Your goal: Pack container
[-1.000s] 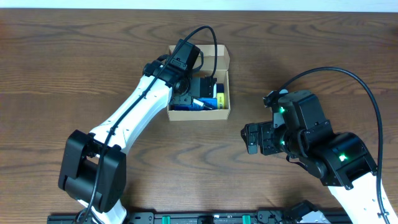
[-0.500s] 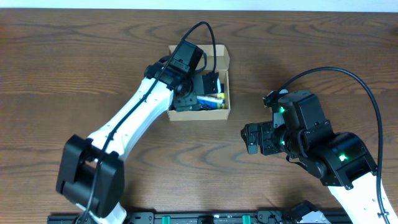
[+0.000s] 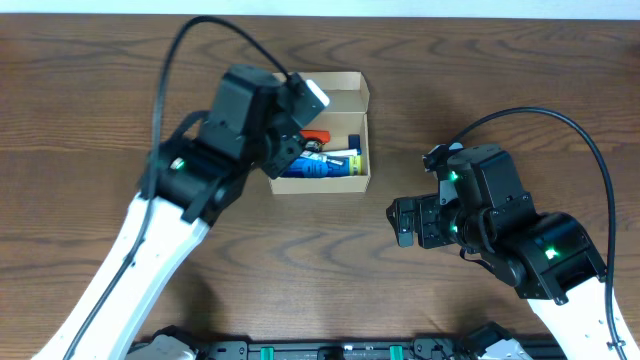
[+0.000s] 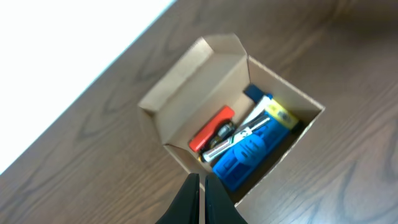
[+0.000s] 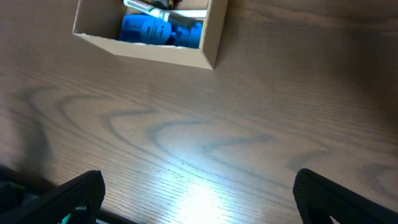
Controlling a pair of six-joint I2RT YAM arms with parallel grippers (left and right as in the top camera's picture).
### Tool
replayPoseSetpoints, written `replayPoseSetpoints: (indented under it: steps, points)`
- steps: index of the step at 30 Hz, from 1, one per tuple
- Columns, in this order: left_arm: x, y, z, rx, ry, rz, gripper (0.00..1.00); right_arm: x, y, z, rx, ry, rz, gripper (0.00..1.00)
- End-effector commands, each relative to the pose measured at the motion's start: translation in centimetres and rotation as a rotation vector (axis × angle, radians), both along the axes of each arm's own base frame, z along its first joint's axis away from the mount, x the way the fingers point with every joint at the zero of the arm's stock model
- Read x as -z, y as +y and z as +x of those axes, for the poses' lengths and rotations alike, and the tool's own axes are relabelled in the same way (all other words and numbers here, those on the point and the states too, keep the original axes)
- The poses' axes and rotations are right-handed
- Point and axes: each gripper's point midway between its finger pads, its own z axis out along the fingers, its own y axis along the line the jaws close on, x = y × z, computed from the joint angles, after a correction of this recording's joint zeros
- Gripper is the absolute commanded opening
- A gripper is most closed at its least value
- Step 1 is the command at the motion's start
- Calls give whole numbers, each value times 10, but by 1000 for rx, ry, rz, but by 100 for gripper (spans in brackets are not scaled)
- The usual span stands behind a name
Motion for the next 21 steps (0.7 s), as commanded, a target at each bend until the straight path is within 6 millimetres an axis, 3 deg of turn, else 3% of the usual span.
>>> replayPoseSetpoints:
  steps: [1, 5, 9, 17, 21]
  points:
    - [-15, 18, 0, -149, -20, -56, 6, 1, -5, 3, 10, -14, -29, 99]
    - [-16, 46, 8, -410, 22, -174, 6, 1, -6, 3, 17, -14, -32, 99]
    - [3, 63, 20, -526, 160, -305, 6, 0, -5, 5, 67, -6, -2, 99]
    - [73, 90, 66, -650, 535, -593, 6, 1, 7, 30, 107, -30, 40, 99]
    - [112, 99, 93, -708, 658, -696, 6, 12, 19, 57, 118, -41, 43, 98]
